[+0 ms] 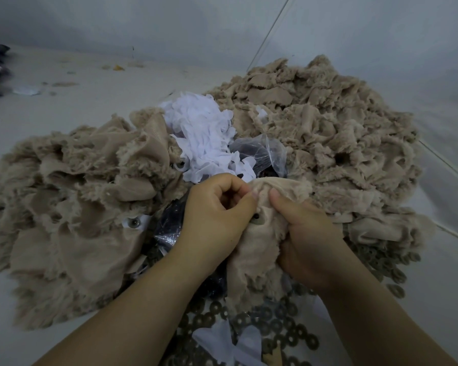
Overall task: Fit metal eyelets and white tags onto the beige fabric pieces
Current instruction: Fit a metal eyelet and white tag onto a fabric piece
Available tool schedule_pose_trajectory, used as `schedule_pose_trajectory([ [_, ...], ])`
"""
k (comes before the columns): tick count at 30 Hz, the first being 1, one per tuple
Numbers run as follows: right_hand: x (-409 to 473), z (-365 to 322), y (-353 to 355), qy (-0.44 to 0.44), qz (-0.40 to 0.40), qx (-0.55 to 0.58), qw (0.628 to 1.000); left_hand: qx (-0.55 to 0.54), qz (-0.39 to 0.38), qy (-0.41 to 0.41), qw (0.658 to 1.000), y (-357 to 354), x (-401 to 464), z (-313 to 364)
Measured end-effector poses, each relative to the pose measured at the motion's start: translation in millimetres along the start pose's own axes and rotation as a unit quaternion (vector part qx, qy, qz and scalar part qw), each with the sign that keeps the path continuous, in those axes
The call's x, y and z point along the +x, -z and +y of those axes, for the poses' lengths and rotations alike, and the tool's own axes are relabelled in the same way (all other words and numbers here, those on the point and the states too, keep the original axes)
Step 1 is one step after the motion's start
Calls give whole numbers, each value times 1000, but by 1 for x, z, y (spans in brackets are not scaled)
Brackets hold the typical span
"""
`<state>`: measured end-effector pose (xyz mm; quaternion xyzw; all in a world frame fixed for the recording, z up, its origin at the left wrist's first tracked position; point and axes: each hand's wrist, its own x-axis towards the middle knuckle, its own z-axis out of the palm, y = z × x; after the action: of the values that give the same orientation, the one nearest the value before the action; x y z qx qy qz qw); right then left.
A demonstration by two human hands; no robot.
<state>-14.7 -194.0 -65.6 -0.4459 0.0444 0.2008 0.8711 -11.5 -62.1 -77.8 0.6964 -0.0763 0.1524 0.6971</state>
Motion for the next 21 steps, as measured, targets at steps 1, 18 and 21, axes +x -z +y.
schedule_pose_trajectory([
  [1,1,1,0,-3,-3,10,1000,6,1,-6,1000,0,0,-1],
  [18,3,7,4,70,-9,-18,997,-26,14,37,999,-7,-6,0],
  [21,3,4,3,72,-10,-29,997,-50,8,38,998,-8,-8,1],
])
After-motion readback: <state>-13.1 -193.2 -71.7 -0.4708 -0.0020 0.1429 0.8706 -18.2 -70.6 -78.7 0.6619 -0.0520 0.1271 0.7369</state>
